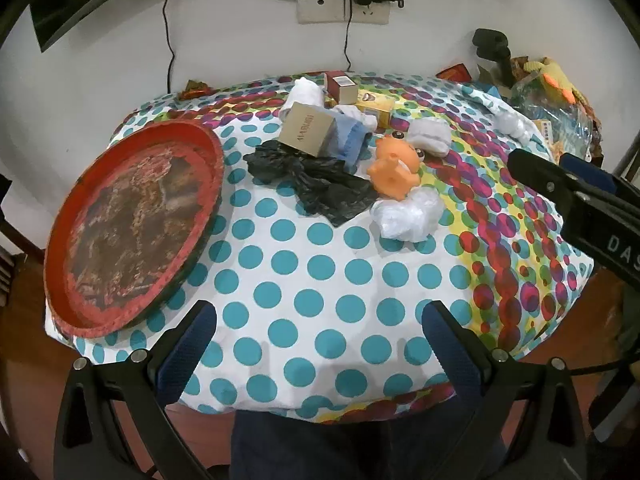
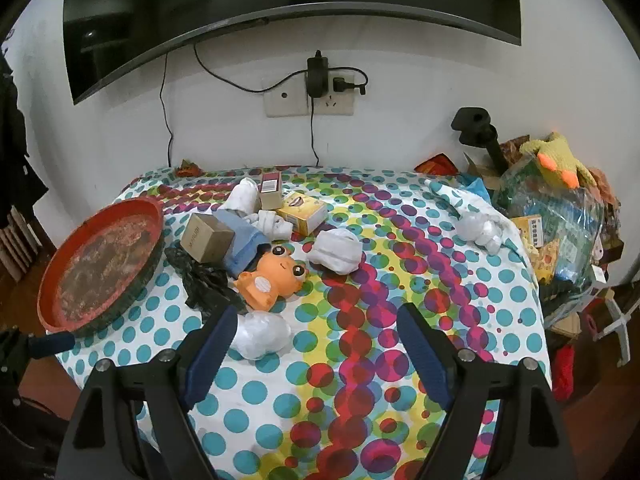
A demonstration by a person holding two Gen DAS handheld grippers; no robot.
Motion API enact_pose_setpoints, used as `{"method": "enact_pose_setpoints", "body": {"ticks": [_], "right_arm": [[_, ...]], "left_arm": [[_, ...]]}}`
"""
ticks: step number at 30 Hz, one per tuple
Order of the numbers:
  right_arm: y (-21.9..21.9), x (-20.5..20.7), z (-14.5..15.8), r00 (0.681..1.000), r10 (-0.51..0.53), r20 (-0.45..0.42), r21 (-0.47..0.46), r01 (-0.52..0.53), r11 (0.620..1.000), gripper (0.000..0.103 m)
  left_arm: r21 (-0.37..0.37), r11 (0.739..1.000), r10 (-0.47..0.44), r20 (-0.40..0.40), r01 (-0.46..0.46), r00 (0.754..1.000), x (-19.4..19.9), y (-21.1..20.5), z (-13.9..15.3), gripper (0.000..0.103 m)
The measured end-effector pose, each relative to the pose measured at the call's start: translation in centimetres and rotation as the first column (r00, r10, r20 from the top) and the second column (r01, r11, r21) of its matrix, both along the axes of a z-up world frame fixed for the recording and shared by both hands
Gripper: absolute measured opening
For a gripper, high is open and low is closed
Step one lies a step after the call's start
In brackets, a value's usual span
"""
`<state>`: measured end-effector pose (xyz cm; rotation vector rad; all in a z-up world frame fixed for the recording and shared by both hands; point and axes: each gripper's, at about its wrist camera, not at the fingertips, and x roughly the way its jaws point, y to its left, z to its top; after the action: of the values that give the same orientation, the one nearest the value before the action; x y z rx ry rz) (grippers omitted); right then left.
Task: Organize objects
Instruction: 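Reach the left gripper to the clear plastic bundle and grasp it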
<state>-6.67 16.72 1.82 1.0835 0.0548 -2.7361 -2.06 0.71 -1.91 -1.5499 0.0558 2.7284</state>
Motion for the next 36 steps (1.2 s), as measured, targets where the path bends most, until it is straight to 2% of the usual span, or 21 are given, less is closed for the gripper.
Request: {"method": "enact_pose_setpoints", "body": {"ticks": [17, 27, 36], "right_arm": [[3.7, -1.7, -2.1, 0.999, -0.017, 0.032, -0.043, 0.018, 0.999, 0.084], [5.4, -2.8, -4.1, 0.997, -0.031, 0.067, -0.070, 0.036, 0.997, 0.084], [6.1, -3.4, -4.8, 0.996, -0.033, 0.081, -0.095, 0.041, 0.995, 0.084]], "left_arm": [[-0.026, 0.997, -0.079, 0.016, 0.079, 0.997, -3.8, 2.3, -2.4, 0.103], [-0.025, 0.985, -0.168, 0.031, 0.168, 0.985, -5.7, 4.6, -3.8, 0.102], [-0.034, 0.978, -0.203, 0.048, 0.205, 0.978, -8.4, 5.9, -5.3, 0.098]]}}
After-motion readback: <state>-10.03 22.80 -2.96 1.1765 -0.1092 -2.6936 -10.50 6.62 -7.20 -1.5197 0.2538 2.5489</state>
